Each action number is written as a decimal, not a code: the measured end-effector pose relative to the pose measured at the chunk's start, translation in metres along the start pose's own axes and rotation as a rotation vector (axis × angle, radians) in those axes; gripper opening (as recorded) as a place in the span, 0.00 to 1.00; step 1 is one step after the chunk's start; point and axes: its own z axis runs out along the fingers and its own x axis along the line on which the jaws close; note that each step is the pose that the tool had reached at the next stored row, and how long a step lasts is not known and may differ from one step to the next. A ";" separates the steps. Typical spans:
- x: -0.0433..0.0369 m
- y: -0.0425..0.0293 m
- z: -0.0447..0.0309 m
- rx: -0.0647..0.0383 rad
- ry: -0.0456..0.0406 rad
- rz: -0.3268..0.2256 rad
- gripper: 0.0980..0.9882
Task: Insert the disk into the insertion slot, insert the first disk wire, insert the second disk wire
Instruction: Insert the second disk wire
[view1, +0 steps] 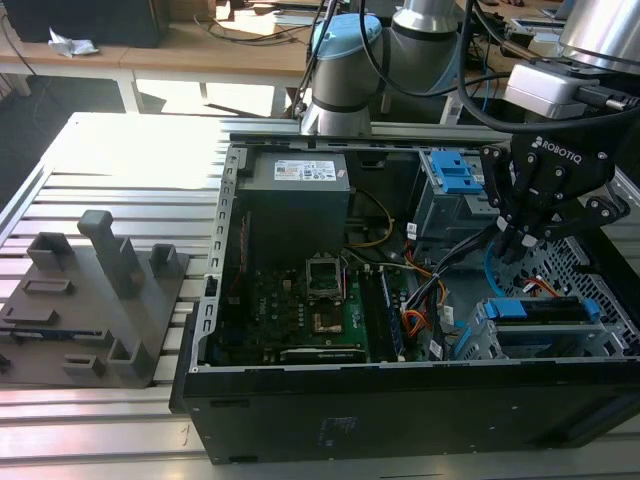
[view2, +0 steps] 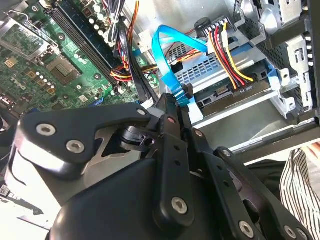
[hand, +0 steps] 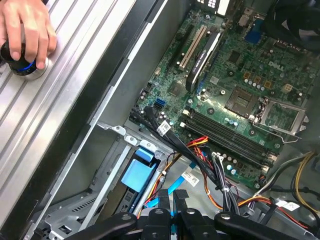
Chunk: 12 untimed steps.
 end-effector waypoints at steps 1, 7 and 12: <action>0.0000 0.0000 0.0000 0.000 0.0000 0.000 0.06; 0.0000 0.0000 0.0000 0.000 -0.0002 0.002 0.06; 0.0000 0.0000 0.0001 -0.007 -0.0089 0.053 0.06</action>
